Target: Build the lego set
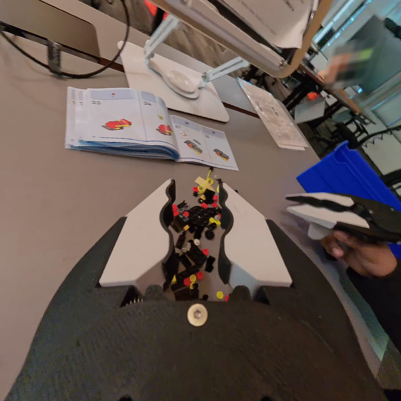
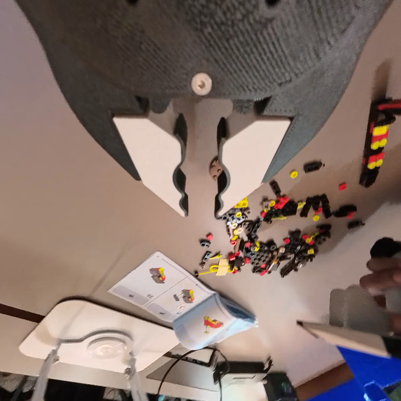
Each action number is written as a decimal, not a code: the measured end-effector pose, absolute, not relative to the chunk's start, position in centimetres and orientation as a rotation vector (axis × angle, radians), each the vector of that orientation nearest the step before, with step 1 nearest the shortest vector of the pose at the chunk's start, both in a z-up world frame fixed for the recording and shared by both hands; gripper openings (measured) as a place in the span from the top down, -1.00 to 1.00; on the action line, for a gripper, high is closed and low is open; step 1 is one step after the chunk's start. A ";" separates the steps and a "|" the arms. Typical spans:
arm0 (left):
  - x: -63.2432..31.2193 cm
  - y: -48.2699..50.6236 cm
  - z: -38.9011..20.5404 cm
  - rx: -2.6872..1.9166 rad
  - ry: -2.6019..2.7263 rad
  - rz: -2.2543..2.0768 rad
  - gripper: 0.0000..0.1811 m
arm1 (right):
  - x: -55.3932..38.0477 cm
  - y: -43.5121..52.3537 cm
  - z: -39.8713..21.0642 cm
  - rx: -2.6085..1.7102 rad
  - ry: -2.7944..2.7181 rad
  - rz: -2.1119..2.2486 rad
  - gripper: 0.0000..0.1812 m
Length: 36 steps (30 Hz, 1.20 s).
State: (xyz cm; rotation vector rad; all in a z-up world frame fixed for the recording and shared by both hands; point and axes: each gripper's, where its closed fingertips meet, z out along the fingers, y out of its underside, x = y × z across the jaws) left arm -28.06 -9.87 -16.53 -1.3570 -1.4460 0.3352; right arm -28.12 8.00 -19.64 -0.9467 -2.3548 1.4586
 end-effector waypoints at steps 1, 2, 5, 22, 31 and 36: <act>-27.9 -9.4 -16.6 -1.394 -1.425 0.328 0.57 | -28.7 8.1 -19.2 -0.988 -2.312 1.482 0.76; -27.7 -9.0 -16.6 -1.429 -1.398 0.336 0.57 | -29.2 8.1 -18.4 -1.042 -2.256 1.531 0.76; -27.3 -8.1 -16.5 -1.495 -1.334 0.376 0.57 | -29.9 8.1 -15.6 -1.164 -2.101 1.678 0.71; -28.5 -5.9 -16.4 -1.552 -1.236 0.320 0.58 | -29.5 10.6 -14.6 -1.269 -1.917 1.751 0.70; -29.1 -7.5 -16.6 -1.519 -1.264 0.290 0.60 | -28.1 11.3 -14.3 -1.109 -2.020 1.637 0.72; -28.9 -7.2 -17.1 -1.531 -1.267 0.261 0.60 | -27.9 10.3 -14.9 -1.095 -2.074 1.619 0.71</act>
